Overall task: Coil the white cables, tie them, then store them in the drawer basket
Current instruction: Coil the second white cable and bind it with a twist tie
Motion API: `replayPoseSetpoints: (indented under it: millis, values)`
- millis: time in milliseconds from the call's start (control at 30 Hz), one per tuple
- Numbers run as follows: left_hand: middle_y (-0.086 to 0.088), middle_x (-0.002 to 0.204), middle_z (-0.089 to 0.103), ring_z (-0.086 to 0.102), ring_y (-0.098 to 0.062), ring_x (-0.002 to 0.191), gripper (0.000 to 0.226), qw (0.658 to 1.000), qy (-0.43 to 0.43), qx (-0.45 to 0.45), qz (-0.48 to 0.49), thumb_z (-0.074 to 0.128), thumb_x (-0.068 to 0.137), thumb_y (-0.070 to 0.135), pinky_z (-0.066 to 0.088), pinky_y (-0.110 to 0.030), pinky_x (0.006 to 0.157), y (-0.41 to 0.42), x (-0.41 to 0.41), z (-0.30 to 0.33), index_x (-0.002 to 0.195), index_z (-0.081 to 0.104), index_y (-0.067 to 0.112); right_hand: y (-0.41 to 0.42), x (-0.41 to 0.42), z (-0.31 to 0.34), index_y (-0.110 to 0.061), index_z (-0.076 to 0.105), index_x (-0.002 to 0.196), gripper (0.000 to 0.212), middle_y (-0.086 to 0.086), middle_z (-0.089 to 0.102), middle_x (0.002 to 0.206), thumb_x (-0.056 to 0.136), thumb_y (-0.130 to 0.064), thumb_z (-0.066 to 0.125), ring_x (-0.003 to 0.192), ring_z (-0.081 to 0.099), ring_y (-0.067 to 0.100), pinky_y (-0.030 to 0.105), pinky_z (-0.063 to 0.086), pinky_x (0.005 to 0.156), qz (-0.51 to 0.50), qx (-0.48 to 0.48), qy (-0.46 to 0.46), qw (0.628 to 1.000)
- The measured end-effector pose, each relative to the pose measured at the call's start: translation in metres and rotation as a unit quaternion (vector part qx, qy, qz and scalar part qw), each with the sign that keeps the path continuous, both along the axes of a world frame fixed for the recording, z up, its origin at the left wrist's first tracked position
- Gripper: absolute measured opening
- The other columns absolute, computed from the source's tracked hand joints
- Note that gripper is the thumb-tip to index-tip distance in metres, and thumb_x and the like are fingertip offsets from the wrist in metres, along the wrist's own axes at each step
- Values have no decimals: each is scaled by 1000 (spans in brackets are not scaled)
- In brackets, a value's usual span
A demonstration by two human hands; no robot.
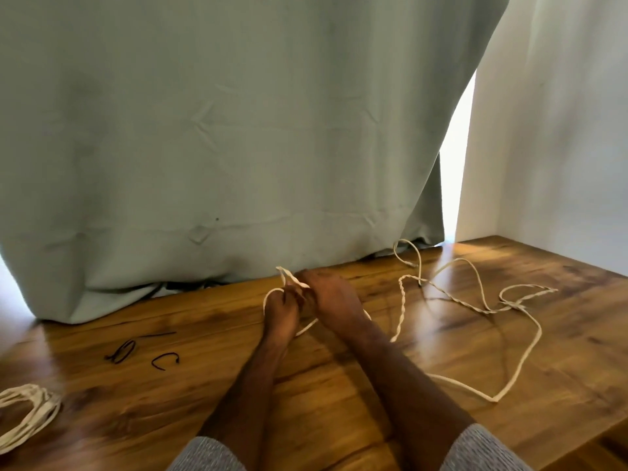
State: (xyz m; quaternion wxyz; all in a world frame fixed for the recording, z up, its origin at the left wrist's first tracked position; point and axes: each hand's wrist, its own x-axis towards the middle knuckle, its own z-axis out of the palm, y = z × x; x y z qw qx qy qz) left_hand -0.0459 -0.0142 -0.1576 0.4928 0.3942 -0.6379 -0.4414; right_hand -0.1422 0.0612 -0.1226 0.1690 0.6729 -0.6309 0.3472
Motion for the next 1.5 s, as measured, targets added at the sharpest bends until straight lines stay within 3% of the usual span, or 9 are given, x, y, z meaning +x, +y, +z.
replayPoseSetpoints:
  millis: [300,500,667,767,867,1000,1167,1300,1500]
  values:
    - [4,48,36,27,-10,40,55,974,32,103,-199,37,101,54,17,-24,45,7,17,23,69,56,13,-18,-26,47,-21,60,117,28,2,60,88,104,-41,46,59,58,22,30,41,45,14,-192,127,973]
    - [5,41,22,17,-6,32,74,769,89,268,-573,34,96,64,11,-18,39,4,24,28,79,64,-1,-37,-38,27,-32,64,115,29,-1,59,100,103,-48,43,76,68,25,27,35,55,-157,-68,102,980]
    - [5,43,26,23,-7,33,68,649,260,248,-671,43,100,50,22,-18,38,3,19,45,129,54,-11,-31,-28,23,-33,54,129,35,3,58,118,100,-50,45,107,64,28,43,49,83,-149,58,151,976]
    - [2,45,47,25,-6,31,58,682,370,223,-590,40,102,34,25,-20,33,-2,27,56,144,40,-6,-28,-20,24,-28,56,125,32,5,60,116,99,-43,46,107,65,32,43,49,85,-128,95,171,972]
    - [-2,81,76,43,-4,32,57,740,455,185,-458,50,95,27,33,-15,35,-8,38,68,142,44,-5,-28,-14,22,-30,64,120,36,5,67,113,98,-51,44,105,66,31,40,50,84,-113,135,168,970]
    - [-4,116,74,72,-7,70,56,738,541,175,-363,50,94,33,49,-13,46,-20,56,85,139,47,0,-29,-15,24,-26,71,107,34,4,71,105,96,-52,51,100,66,27,39,46,91,-106,143,220,959]
    - [-6,136,62,71,-18,105,52,751,571,175,-284,39,102,42,61,-25,69,-32,72,88,133,54,3,-25,-17,27,-22,73,88,31,-2,69,78,93,-47,57,71,52,15,36,41,88,5,58,193,980]
    - [-7,135,63,71,-23,105,57,767,574,179,-226,41,101,44,61,-33,75,-39,71,77,143,43,4,-22,-19,29,-21,69,86,30,-5,65,73,96,-46,55,63,52,9,25,36,60,93,25,119,988]
    - [-11,122,70,74,-28,96,53,722,617,188,-250,39,103,39,62,-36,71,-42,71,77,138,45,1,-24,-18,22,-26,72,95,38,-7,68,79,100,-52,45,69,57,11,27,35,58,57,41,159,985]
